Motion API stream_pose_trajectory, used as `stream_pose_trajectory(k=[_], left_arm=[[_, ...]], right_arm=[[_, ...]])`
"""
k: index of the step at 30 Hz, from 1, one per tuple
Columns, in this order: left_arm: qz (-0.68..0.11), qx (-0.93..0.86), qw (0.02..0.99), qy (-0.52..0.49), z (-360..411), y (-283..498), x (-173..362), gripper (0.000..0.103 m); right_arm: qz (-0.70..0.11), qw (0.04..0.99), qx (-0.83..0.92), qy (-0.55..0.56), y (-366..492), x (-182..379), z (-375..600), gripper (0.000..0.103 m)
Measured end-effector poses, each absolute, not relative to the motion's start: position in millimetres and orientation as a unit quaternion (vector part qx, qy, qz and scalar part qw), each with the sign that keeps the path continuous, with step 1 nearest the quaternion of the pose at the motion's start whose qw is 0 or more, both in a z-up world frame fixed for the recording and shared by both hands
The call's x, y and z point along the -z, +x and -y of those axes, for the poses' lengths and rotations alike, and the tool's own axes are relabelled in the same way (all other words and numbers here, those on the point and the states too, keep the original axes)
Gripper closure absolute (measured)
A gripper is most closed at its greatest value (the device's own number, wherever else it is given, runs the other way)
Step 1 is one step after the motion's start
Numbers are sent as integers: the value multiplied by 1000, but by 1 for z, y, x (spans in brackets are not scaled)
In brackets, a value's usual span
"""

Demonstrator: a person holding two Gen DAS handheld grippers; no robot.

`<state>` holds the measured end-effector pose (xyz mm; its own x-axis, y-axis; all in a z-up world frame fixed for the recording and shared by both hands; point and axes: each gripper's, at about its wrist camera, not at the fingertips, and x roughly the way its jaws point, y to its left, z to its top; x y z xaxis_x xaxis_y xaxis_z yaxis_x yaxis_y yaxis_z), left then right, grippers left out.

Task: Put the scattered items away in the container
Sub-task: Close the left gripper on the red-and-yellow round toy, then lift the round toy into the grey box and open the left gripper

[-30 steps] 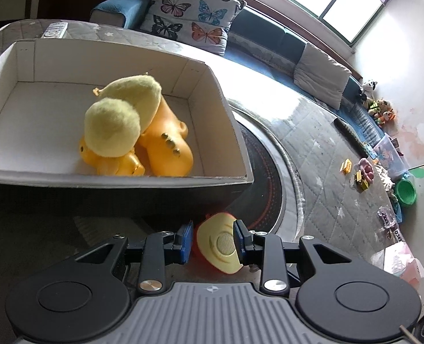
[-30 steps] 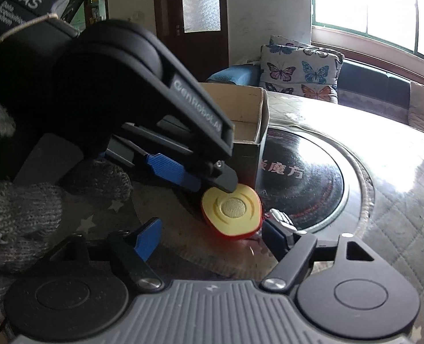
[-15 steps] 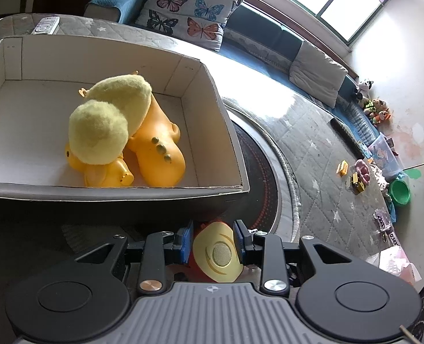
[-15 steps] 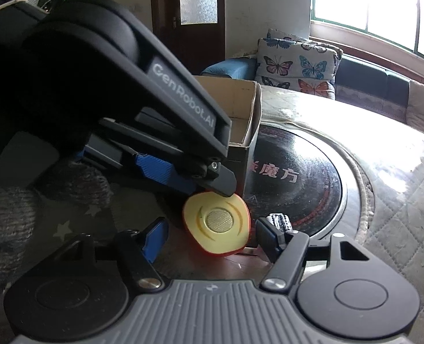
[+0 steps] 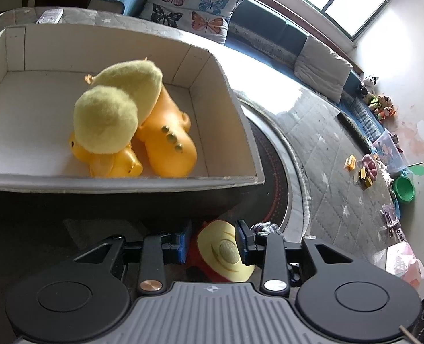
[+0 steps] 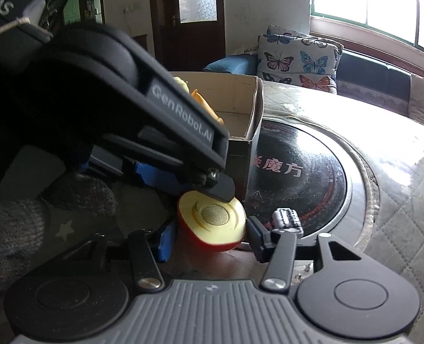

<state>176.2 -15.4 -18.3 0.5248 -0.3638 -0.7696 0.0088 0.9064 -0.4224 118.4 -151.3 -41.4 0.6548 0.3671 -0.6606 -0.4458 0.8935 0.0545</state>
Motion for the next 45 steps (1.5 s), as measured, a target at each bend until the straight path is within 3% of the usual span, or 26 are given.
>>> stream_pose_trajectory(k=[6,20,29,45], left_arm=[[-470,124,847,-213,4,164,17,69],[-380,128,892,-210,-9,168,-49,69],[-367,122,898,-210,-14,202,-44,69],[-360,121,900,-215,-22,191,-39,69]], right_arm=[[-339,912,-226,-54,109,34,150,51],[-249,938,-235,-60,127,-15,137,51],[-262,936,-228,-55,164,-4,128,51],[-261,939,-216,-63,137,-7,135,50]])
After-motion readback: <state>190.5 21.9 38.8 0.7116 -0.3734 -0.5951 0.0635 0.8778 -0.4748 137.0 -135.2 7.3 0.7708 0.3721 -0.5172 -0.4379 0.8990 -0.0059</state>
